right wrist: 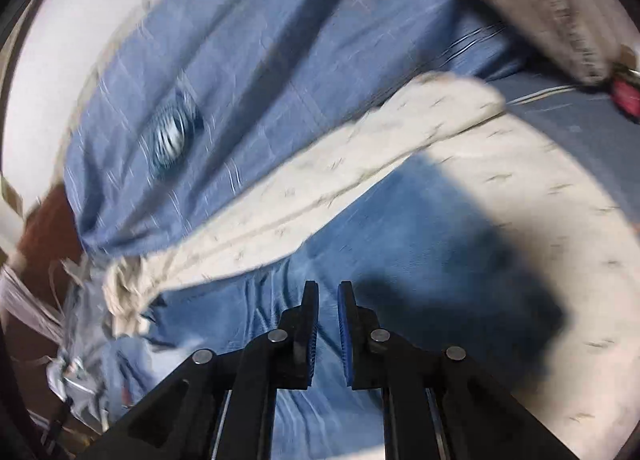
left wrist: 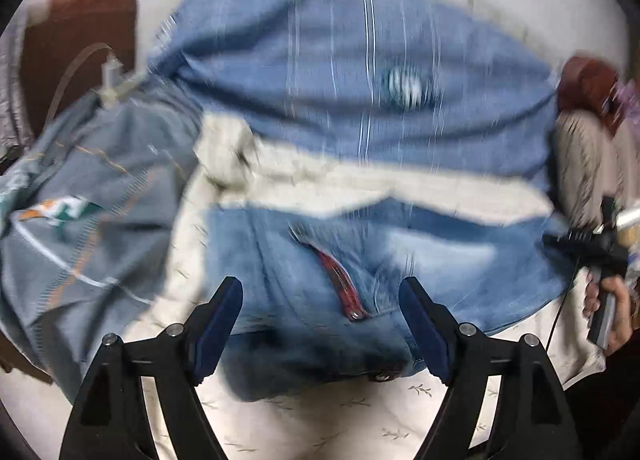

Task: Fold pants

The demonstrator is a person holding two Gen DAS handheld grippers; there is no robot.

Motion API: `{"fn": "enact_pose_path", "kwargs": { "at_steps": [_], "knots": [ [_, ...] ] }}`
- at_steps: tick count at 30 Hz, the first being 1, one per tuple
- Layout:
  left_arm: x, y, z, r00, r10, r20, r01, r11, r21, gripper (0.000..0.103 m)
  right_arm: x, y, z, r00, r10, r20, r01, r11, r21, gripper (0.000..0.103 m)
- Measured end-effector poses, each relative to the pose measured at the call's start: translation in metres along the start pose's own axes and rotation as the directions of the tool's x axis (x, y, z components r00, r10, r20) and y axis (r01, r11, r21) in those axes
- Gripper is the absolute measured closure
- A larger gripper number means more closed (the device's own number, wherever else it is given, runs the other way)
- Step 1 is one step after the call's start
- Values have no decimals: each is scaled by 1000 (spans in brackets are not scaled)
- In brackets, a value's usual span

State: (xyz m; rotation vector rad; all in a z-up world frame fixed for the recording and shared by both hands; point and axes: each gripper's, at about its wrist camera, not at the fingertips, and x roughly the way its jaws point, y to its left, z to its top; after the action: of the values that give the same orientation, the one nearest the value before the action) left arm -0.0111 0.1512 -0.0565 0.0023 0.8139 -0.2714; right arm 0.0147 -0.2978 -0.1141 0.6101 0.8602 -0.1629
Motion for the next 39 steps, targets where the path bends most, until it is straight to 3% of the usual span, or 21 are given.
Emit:
{"fn": "enact_pose_path", "kwargs": {
  "at_steps": [2, 6, 8, 10, 12, 13, 16, 18, 24, 27, 32, 33, 35, 36, 39],
  "knots": [
    [29, -11, -4, 995, 39, -91, -37, 999, 25, 22, 20, -5, 3, 998, -57, -17, 58, 998, 5, 91],
    [73, 5, -27, 952, 179, -247, -174, 984, 42, 22, 31, -19, 18, 998, -63, -14, 64, 995, 72, 92],
    [73, 22, -33, 960, 114, -256, -128, 991, -41, 20, 28, -9, 20, 995, -95, 6, 94, 994, 52, 92],
    [64, 27, -33, 967, 98, -235, -115, 992, -59, 20, 28, 10, 20, 999, -37, 4, 37, 999, -4, 90],
    [56, 26, -30, 973, 119, -197, -130, 990, -45, 20, 29, 53, 14, 992, 122, -41, -126, 984, -126, 90],
    [53, 25, -28, 976, 121, -182, -131, 991, -41, 20, 31, 67, 11, 988, 147, -51, -153, 975, -164, 89],
    [39, 25, -27, 985, 106, -134, -111, 993, -30, 20, 46, 139, -5, 950, 257, -178, -305, 891, -337, 87],
    [37, 25, -25, 986, 113, -121, -115, 993, -10, 20, 61, 175, -16, 935, 244, -257, -336, 844, -418, 84],
    [37, 34, -35, 991, 84, -107, -86, 996, -16, 20, 99, 230, -43, 944, 104, -314, -294, 700, -651, 84],
    [43, 37, -41, 990, 69, -119, -72, 997, -21, 20, 109, 240, -44, 951, 69, -301, -271, 654, -706, 84],
    [51, 45, -48, 990, 55, -129, -60, 998, -36, 20, 97, 247, -43, 961, 98, -259, -264, 606, -750, 83],
    [54, 47, -50, 989, 45, -139, -52, 998, -48, 20, 97, 249, -43, 962, 93, -255, -259, 591, -764, 80],
    [57, 53, -54, 987, 26, -156, -38, 996, -75, 20, 107, 258, -43, 964, 70, -257, -248, 587, -771, 61],
    [58, 54, -55, 987, 20, -158, -34, 996, -83, 20, 109, 260, -44, 966, 70, -250, -243, 581, -777, 42],
    [57, 58, -58, 987, 24, -161, -39, 995, -89, 20, 108, 266, -45, 970, 89, -226, -237, 547, -803, 38]
  ]
}}
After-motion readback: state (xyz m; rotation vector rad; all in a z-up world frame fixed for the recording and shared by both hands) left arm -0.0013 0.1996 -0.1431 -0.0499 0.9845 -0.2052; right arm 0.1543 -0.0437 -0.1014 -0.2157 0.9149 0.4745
